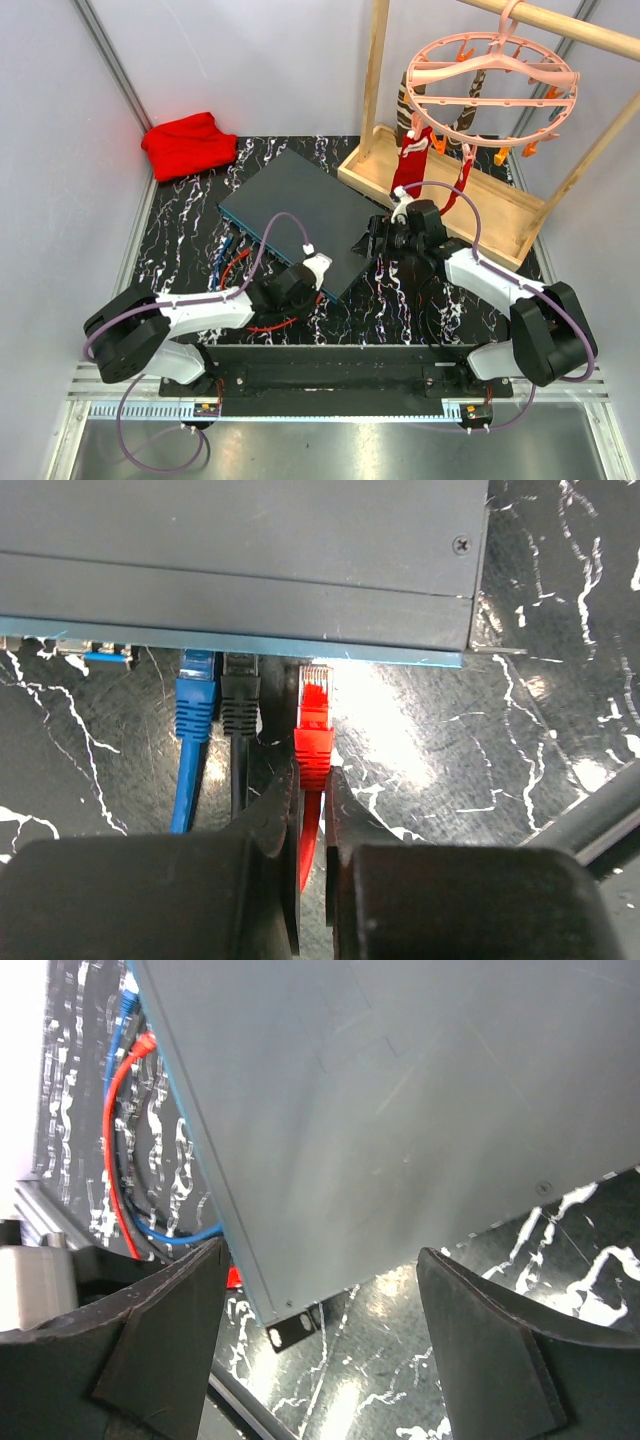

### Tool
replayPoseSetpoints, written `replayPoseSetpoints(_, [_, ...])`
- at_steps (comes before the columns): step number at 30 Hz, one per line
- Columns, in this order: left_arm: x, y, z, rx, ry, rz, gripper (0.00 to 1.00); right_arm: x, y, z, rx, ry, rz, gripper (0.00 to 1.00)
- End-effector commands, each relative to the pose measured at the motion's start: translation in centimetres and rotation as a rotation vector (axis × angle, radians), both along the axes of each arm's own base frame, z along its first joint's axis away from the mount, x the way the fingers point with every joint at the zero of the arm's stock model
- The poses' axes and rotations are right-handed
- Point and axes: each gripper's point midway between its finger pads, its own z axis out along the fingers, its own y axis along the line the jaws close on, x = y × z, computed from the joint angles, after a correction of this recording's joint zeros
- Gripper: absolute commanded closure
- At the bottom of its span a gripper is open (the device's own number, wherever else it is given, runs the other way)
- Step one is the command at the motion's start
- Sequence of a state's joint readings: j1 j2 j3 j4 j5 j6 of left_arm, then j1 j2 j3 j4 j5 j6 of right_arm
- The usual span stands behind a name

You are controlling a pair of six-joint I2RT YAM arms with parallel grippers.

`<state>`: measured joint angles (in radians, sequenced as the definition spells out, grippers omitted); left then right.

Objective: Insert the plug into the switch port
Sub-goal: Insert the connector into the switch port.

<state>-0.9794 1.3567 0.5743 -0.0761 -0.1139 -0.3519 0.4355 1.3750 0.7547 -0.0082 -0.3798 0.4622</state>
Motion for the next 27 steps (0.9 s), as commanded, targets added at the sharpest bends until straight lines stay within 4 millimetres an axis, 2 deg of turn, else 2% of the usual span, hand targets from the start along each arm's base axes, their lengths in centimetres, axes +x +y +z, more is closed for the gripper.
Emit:
replayPoseSetpoints(1, [1.5, -1.8, 1.6, -0.021, -0.078, -0.029, 1.0, 0.7, 0.6, 1.3, 0.07, -0.042, 0.009, 0.16])
replayPoseSetpoints(13, [2.4, -2.6, 1.7, 0.024, -0.116, -0.047, 1.0, 0.7, -0.1, 1.2, 0.103, -0.037, -0.006, 0.16])
replayPoseSetpoints(20, [2.8, -2.0, 1.3, 0.046, -0.125, 0.0, 1.0, 0.5, -0.2, 1.2, 0.11, -0.039, -0.006, 0.16])
replayPoseSetpoints(27, [3.5, -1.6, 2.8, 0.002, -0.176, 0.056, 1.0, 0.2, -0.5, 0.9, 0.113, -0.034, -0.011, 0.16])
